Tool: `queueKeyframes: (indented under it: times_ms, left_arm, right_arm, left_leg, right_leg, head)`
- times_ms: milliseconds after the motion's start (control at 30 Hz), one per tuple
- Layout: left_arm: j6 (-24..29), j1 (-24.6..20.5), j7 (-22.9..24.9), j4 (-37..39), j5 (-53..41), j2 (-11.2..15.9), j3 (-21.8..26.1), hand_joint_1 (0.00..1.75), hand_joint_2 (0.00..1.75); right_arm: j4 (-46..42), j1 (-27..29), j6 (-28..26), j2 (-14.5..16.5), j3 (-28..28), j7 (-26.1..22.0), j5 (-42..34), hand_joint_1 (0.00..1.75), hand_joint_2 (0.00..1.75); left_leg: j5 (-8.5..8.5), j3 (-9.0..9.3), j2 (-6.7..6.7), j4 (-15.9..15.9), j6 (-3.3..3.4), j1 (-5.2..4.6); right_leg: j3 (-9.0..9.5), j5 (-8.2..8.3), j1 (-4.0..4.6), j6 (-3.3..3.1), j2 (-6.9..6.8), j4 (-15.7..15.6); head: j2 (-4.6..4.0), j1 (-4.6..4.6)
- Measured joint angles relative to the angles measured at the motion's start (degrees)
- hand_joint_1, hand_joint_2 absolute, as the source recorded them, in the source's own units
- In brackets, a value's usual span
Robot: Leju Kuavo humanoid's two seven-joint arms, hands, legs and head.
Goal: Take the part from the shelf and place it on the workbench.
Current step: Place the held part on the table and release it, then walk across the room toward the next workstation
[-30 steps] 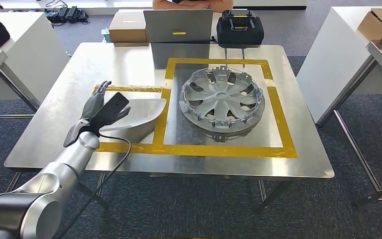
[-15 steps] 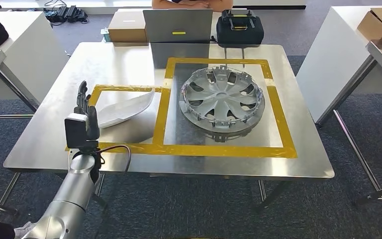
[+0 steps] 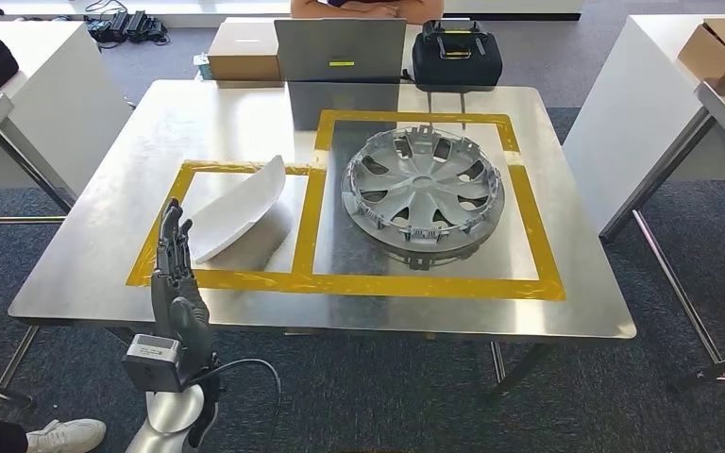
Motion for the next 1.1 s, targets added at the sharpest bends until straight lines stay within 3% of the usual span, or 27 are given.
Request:
queueKeyframes:
  times_ms: [133, 200, 267, 300, 333, 367, 433, 500, 633, 700, 767, 800, 833, 867, 933, 1000, 1100]
  left_arm:
    - [0.4, 0.7, 0.0, -1.3, -0.8, 0.1, -1.9, 0.0, 0.0]
    - [0.1, 0.7, 0.1, -1.4, -1.0, 0.1, -2.4, 0.0, 0.0]
    - [-0.6, 0.7, 0.1, -1.0, -1.0, 0.0, -2.8, 0.0, 0.0]
    - [-1.1, 0.7, 0.1, -0.6, -1.0, 0.0, -2.9, 0.0, 0.0]
    - [-1.6, 0.6, 0.1, -0.1, -0.9, -0.1, -3.0, 0.0, 0.0]
    - [-2.2, 0.4, 0.2, 0.5, -0.8, -0.3, -3.0, 0.0, 0.0]
    - [-3.4, -0.2, 0.2, 1.5, -0.7, -0.8, -3.0, 0.0, 0.0]
    - [-4.3, -0.9, 0.2, 2.2, -0.8, -1.2, -3.0, 0.0, 0.0]
    - [-5.4, -2.1, 0.2, 3.6, -1.6, -1.7, -3.0, 0.0, 0.0]
    - [-5.4, -2.4, 0.2, 4.1, -1.8, -1.7, -3.0, 0.0, 0.0]
    - [-5.4, -2.6, 0.2, 4.6, -1.9, -1.7, -3.0, 0.0, 0.0]
    - [-5.5, -2.6, 0.2, 4.8, -1.9, -1.7, -3.0, 0.0, 0.0]
    - [-5.5, -2.7, 0.2, 5.0, -1.9, -1.7, -3.0, 0.0, 0.0]
    - [-5.6, -2.7, 0.2, 5.2, -1.9, -1.7, -3.0, 0.0, 0.0]
    - [-5.8, -3.0, 0.2, 5.4, -1.9, -1.7, -3.0, 0.0, 0.0]
    - [-6.0, -3.3, 0.2, 5.5, -2.0, -1.9, -3.0, 0.0, 0.0]
    - [-6.1, -3.6, 0.2, 5.7, -2.1, -2.1, -3.0, 0.0, 0.0]
  right_arm:
    - [0.0, -0.5, -1.0, -0.2, 0.0, 0.5, 0.1, 0.0, 1.75]
    - [0.0, -0.6, -1.2, -0.3, -0.1, 0.8, 0.1, 0.0, 1.75]
    - [0.0, -0.7, -1.5, -0.5, -0.3, 1.1, 0.1, 0.0, 1.75]
    - [0.0, -0.6, -1.7, -0.5, -0.5, 1.4, 0.1, 0.0, 1.75]
    - [0.0, -0.6, -1.9, -0.6, -0.7, 1.8, 0.0, 0.0, 1.75]
    - [0.0, -0.5, -2.2, -0.7, -0.8, 2.2, 0.0, 0.0, 1.75]
    - [0.0, -0.5, -2.5, -0.8, -1.1, 2.8, -0.1, 0.0, 1.75]
    - [0.0, -0.5, -2.7, -0.8, -1.3, 2.8, -0.4, 0.0, 1.75]
    - [0.0, -0.4, -3.2, -0.7, -1.8, 2.8, -0.8, 0.0, 1.75]
    - [0.0, -0.4, -3.2, -0.7, -2.1, 2.9, -1.0, 0.0, 0.87]
    - [0.0, -0.3, -3.2, -0.7, -2.3, 3.0, -1.0, 0.0, 0.0]
    - [0.0, -0.3, -3.2, -0.7, -2.4, 3.0, -1.1, 0.0, 0.0]
    - [0.0, -0.2, -3.2, -0.7, -2.5, 3.1, -1.3, 0.0, 0.0]
    - [0.0, -0.2, -3.1, -0.7, -2.6, 3.1, -1.4, 0.0, 0.0]
    - [0.0, -0.2, -3.1, -0.7, -2.8, 3.0, -1.7, 0.0, 0.0]
    - [0.0, -0.2, -3.0, -0.6, -2.9, 2.9, -1.8, 0.0, 0.0]
    - [0.0, -0.2, -3.0, -0.5, -3.2, 2.9, -1.9, 0.0, 0.0]
  left_leg:
    - [0.49, 0.52, 0.09, -0.9, 0.67, 0.42]
    - [0.88, 0.9, 0.24, -1.6, 1.01, 0.83]
    - [0.92, 0.83, 0.33, -1.6, 1.1, 0.9]
    - [0.9, 0.8, 0.36, -1.6, 1.05, 0.94]
    - [0.87, 0.77, 0.36, -1.5, 0.92, 1.03]
    - [0.8, 0.76, 0.35, -1.3, 0.71, 1.19]
    - [0.5, 0.71, 0.3, -0.8, -0.05, 1.49]
    - [0.35, 0.61, 0.23, -0.3, -1.03, 1.49]
    - [0.16, 0.34, 0.21, 0.0, -2.58, 1.72]
    - [-2.96, -1.15, 0.25, 3.8, -2.89, 1.82]
    - [-7.39, -3.9, 0.24, 11.3, -2.96, 1.77]
    - [-8.74, -4.84, 0.24, 14.3, -2.94, 1.73]
    - [-9.06, -4.86, 0.24, 15.4, -2.85, 1.7]
    - [-8.35, -3.75, 0.24, 14.3, -2.66, 1.66]
    - [-5.67, 1.04, 0.25, 6.6, -2.07, 1.5]
    - [-4.0, 4.2, 0.23, 0.6, -1.5, 1.13]
    - [-2.92, 3.98, 0.18, -0.4, -0.41, 0.66]
  right_leg:
    - [0.11, -0.45, 0.11, 0.63, -0.04, 0.4]
    - [-1.87, -3.15, 0.08, 0.92, -0.08, 4.9]
    - [-5.42, -6.58, -0.03, 1.28, -0.1, 12.1]
    - [-6.59, -7.2, -0.16, 1.49, -0.1, 14.4]
    - [-6.79, -6.7, -0.3, 1.68, -0.11, 14.7]
    - [-5.85, -5.21, -0.47, 1.86, -0.13, 12.8]
    - [-1.98, -1.69, -0.7, 2.1, -0.2, 5.2]
    - [0.29, -0.14, -0.59, 1.43, -0.04, 0.6]
    - [-0.25, 0.53, -0.3, -0.75, 0.08, 0.3]
    - [-0.7, 1.03, -0.33, -1.55, -0.04, 0.1]
    - [-1.39, 1.48, -0.14, -1.93, -0.14, 0.1]
    - [-1.78, 1.74, -0.01, -2.0, -0.18, 0.2]
    - [-2.18, 2.03, 0.09, -1.99, -0.19, 0.2]
    - [-2.55, 2.31, 0.17, -1.92, -0.18, 0.3]
    - [-3.14, 2.88, 0.23, -1.58, -0.16, 0.4]
    - [-3.42, 3.41, 0.33, -0.95, -0.15, 0.5]
    - [-3.48, 4.42, 0.1, 0.37, -0.18, 0.0]
  head:
    - [0.0, 0.09]
    - [0.0, 0.44]
    - [0.0, 0.74]
    - [0.0, 0.79]
    - [0.0, 0.82]
    - [0.0, 0.86]
    - [0.0, 0.99]
    - [0.0, 1.21]
    - [0.0, 1.08]
    - [0.0, 0.73]
    - [0.0, 0.29]
    - [0.0, 0.19]
    - [0.0, 0.12]
    - [0.0, 0.07]
    - [0.0, -0.03]
    - [0.0, -0.02]
    - [0.0, 0.09]
